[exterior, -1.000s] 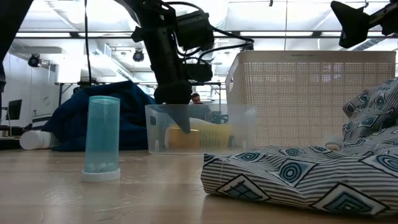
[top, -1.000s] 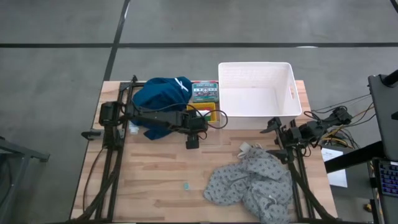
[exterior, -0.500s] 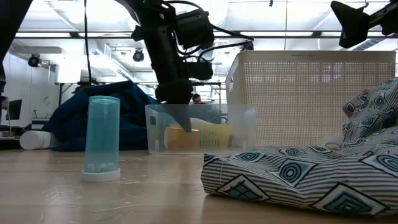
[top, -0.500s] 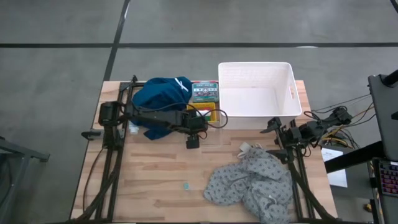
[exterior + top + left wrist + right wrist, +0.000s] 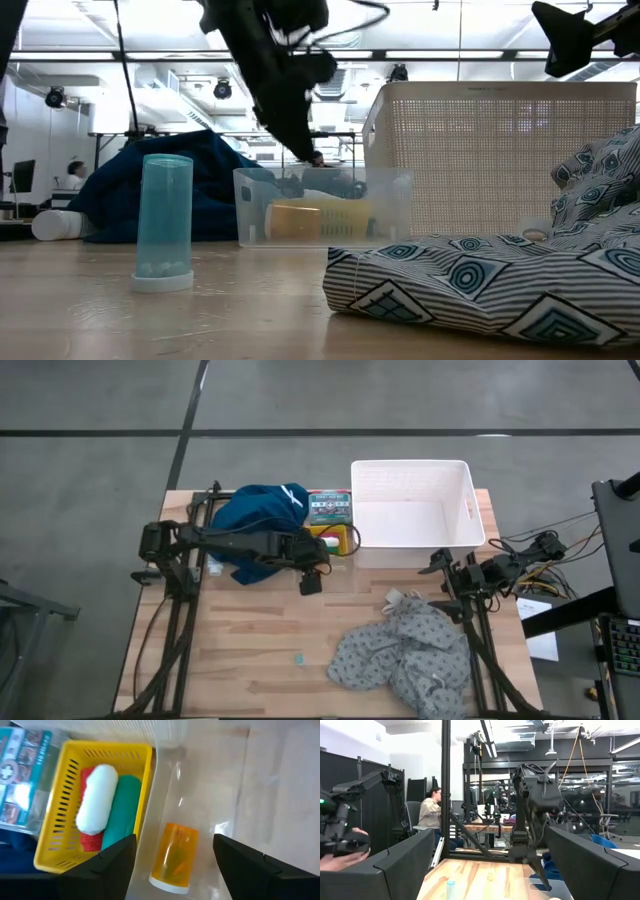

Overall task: Pick & Place Medicine items
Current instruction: Put the white medicine bottle into the transparent bin

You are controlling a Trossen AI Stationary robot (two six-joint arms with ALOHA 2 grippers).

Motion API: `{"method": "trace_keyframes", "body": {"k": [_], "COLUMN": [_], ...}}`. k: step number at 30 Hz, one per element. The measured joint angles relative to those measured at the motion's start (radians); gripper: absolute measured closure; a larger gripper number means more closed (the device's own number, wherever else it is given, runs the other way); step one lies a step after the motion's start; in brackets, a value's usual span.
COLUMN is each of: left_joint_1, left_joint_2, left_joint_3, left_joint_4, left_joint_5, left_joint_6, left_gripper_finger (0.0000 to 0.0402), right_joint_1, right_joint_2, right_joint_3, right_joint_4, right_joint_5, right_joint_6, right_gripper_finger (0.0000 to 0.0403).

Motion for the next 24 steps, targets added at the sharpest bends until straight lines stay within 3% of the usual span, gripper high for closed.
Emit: {"method": "trace_keyframes", "body": {"k": [7, 13, 24], "left_joint_1": [-0.005, -0.011, -0.092], "left_joint_2": [-0.101, -0.142, -0.155], "left_joint_3": [0.0, -0.001, -0.002], "left_joint_4": [-0.05, -0.186, -0.412], "left_joint_5": [0.0, -0.006, -0.201], "left_joint_6": [-0.167, -0.331, -0.653], "left_gripper_finger": [0.0136, 0.0137, 0.0141], "right_joint_1": [0.0, 0.0, 0.0], "right_joint_2": [0.0, 0.0, 0.0], "right_joint_3": [0.0, 0.0, 0.0], "right_joint_4": [0.0, -0.001, -0.001], "right_joint_5": [0.0, 0.0, 0.0], "right_joint_6": [0.0, 0.0, 0.0], "right_gripper_finger": [0.0023, 0.0023, 0.0023]}}
